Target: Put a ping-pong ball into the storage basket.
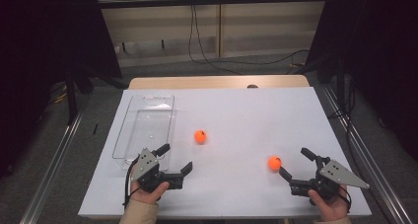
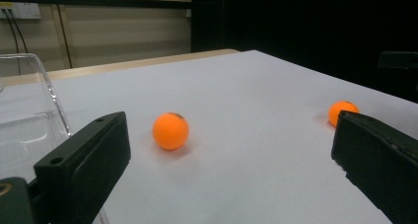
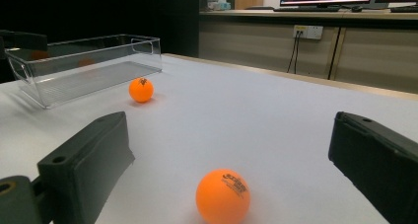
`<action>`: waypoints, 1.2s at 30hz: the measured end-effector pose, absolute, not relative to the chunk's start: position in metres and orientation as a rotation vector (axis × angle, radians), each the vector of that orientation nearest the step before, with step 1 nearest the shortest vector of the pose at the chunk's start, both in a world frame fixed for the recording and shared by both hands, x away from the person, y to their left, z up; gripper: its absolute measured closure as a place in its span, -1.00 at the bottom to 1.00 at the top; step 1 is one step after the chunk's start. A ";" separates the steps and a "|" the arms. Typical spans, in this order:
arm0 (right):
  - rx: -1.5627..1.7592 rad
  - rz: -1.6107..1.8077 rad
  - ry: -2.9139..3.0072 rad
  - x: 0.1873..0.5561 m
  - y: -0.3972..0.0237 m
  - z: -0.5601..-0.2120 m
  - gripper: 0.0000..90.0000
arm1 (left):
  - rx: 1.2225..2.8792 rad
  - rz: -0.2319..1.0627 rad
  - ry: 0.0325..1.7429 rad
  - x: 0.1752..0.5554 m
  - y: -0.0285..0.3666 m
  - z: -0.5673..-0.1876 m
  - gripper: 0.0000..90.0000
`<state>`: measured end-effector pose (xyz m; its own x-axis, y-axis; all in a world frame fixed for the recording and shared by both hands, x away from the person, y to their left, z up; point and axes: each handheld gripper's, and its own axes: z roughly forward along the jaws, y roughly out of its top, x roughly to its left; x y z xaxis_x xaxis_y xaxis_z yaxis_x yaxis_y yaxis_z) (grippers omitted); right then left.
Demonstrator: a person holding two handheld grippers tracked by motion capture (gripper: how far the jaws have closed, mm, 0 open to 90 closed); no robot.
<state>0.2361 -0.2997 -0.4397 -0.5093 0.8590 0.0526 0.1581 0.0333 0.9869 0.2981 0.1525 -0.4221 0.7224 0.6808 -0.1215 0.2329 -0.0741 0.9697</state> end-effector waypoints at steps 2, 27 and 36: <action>1.039 1.527 1.721 0.236 -0.300 -0.440 -0.96 | 1.648 0.430 0.738 0.299 0.150 -0.422 -0.97; 1.026 1.524 1.732 0.236 -0.299 -0.440 -0.95 | 1.709 0.367 0.688 0.303 0.116 -0.430 -0.97; 1.029 1.524 1.733 0.236 -0.299 -0.440 -0.95 | 1.718 0.359 0.678 0.305 0.111 -0.431 -0.97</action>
<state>0.2358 -0.2986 -0.4402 -0.5157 0.8553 0.0511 0.1599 0.0374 0.9864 0.3049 0.1107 -0.4313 0.7830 0.6112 -0.1159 0.2481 -0.1359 0.9592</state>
